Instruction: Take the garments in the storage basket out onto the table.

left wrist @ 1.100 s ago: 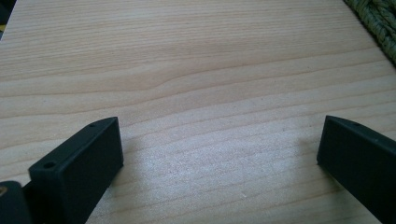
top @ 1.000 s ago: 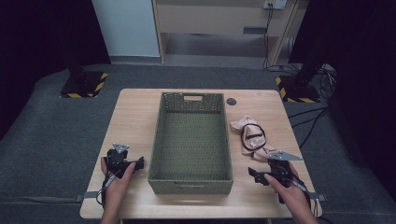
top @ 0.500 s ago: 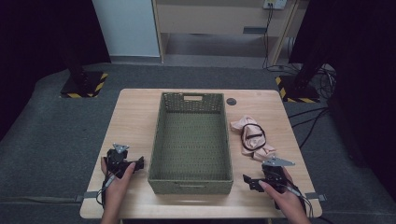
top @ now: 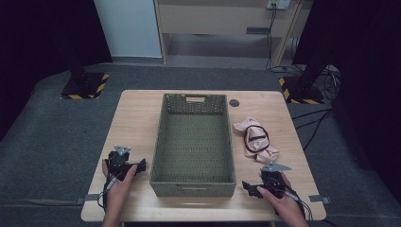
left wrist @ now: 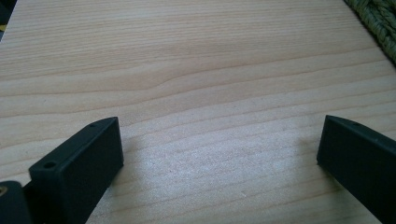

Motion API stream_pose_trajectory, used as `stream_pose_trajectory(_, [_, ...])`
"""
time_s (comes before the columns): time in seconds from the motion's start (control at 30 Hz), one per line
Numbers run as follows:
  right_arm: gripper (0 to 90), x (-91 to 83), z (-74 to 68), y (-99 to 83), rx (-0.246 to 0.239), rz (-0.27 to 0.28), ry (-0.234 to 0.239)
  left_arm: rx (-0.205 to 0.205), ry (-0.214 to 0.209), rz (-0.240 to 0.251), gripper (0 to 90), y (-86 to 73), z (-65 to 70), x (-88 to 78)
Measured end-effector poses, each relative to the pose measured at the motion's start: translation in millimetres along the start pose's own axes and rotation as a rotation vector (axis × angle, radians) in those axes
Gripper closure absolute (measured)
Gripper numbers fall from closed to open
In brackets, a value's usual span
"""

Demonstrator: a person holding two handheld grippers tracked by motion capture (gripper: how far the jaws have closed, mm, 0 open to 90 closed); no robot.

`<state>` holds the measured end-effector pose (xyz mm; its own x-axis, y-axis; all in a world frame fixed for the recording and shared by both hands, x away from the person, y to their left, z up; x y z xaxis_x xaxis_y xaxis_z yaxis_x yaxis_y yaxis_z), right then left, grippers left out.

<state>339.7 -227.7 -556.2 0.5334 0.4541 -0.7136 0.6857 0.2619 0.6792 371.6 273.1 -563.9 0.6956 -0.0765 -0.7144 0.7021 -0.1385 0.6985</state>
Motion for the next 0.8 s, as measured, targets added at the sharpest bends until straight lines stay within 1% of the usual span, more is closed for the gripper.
stream_pose_trajectory(0.07, [2.9, 1.6, -1.1, 0.9, -0.005, -0.001, -0.009, 0.000, 0.000, 0.000, 0.0, 0.0, 0.0, 0.0])
stream_pose_trajectory(0.23, [1.6, 6.0, -2.2, 0.7, -0.039, 0.014, -0.035, 0.000, 0.000, 0.000, 0.0, 0.0, 0.0, 0.0])
stream_pose_trajectory(0.33, [1.6, 8.8, 0.6, -0.4, -0.079, 0.026, -0.082, 0.000, 0.000, 0.000, 0.0, 0.0, 0.0, 0.0])
stream_pose_trajectory(0.37, [0.9, 9.2, 0.6, -0.8, -0.095, 0.023, -0.083, 0.000, 0.000, 0.000, 0.0, 0.0, 0.0, 0.0])
stream_pose_trajectory(0.47, [0.9, 8.9, 1.4, -1.0, -0.105, 0.021, -0.075, 0.000, 0.000, 0.000, 0.0, 0.0, 0.0, 0.0])
stream_pose_trajectory(0.6, [0.5, 5.3, 5.4, -4.0, -0.109, 0.021, -0.080, 0.000, 0.000, 0.000, 0.0, -0.1, 0.0, 0.0])
stream_pose_trajectory(0.8, [0.3, 5.4, 5.2, -4.1, -0.105, 0.021, -0.082, 0.000, 0.000, 0.000, 0.0, -0.1, 0.0, 0.0])
Point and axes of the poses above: each handheld gripper's, and its own axes: x roughly forward along the jaws, y roughly out of its top, z roughly to its right, the point moved 2 cm from there along x, roughly forward along the jaws, and after that the axes turned 3 degrees about x, right-handed, at the moved point
